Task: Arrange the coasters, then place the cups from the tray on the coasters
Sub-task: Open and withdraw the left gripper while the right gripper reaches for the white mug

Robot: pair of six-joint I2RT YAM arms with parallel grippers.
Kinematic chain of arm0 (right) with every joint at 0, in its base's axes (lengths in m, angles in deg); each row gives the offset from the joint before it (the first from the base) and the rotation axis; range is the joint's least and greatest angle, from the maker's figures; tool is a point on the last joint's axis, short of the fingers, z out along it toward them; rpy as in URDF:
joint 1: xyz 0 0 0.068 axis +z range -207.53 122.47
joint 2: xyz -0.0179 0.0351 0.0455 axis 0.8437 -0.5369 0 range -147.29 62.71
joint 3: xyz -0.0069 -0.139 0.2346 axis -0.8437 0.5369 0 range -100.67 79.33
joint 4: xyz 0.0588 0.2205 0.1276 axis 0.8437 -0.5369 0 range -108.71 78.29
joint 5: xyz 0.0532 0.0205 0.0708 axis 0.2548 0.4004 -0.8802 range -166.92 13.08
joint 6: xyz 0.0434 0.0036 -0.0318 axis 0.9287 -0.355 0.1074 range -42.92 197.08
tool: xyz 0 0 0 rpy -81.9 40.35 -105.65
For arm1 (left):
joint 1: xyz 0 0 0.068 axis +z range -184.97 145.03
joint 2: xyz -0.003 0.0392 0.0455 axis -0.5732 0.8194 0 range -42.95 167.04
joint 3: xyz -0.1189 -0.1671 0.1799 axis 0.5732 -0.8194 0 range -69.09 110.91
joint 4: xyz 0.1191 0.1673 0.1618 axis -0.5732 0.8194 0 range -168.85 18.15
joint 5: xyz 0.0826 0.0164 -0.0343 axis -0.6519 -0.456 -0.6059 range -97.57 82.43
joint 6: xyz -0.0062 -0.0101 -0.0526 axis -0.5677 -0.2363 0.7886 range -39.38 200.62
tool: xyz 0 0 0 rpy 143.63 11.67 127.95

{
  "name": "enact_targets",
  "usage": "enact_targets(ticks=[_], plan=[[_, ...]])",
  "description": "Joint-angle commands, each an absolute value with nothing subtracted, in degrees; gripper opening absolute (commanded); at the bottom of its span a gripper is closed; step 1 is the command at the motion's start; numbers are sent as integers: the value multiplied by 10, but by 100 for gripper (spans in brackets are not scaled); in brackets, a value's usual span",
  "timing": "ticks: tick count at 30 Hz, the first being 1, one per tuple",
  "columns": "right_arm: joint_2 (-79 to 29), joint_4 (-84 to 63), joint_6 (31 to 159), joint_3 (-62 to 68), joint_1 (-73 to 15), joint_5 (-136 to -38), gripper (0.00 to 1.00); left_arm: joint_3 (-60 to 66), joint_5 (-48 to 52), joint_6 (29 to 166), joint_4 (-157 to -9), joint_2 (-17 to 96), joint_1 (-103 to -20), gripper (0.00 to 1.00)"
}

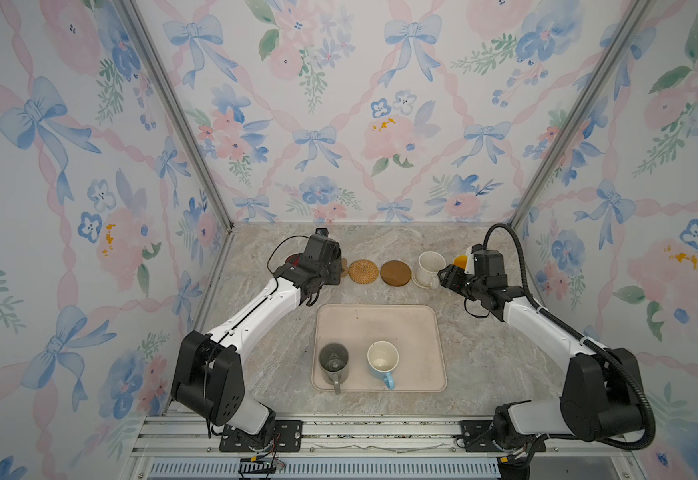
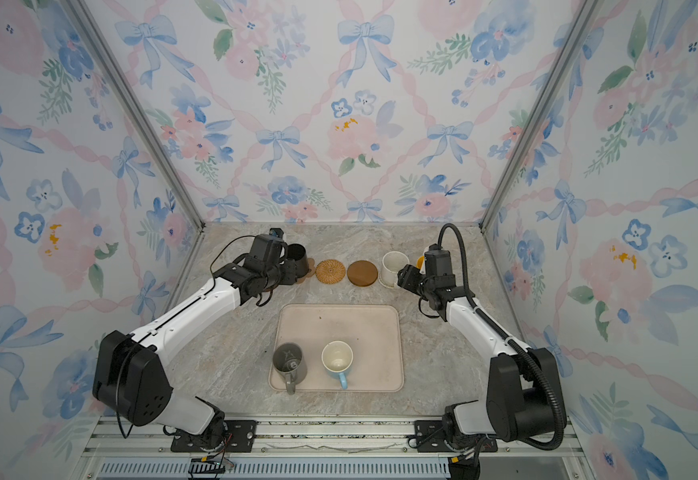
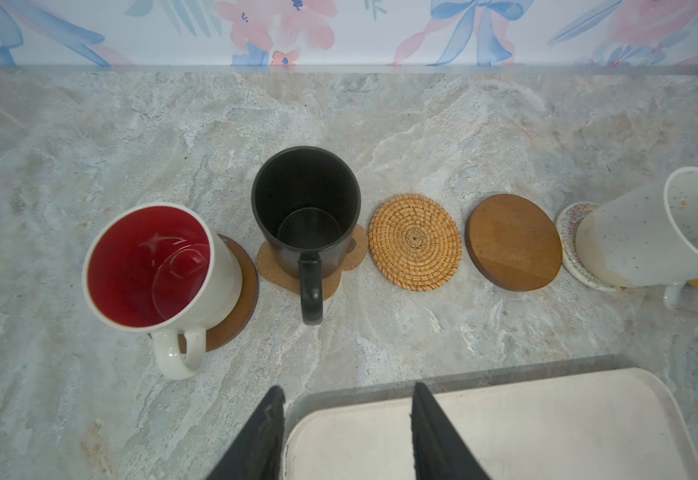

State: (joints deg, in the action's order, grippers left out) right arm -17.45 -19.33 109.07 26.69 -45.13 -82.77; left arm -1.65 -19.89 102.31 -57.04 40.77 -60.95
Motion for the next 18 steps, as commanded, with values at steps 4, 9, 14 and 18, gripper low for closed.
enact_targets(ticks=[4,9,14,18], plan=[[-153,-262,1057,212,-386,-771,69,-115,-269,1074,-680,305,-623,46],[-112,-316,1026,185,-324,-734,72,-224,-308,1097,-801,239,-655,47],[-54,-411,976,183,-247,-709,75,-314,-310,1085,-888,202,-678,47],[-6,-485,977,205,-198,-691,76,-341,-317,1075,-907,202,-690,47]])
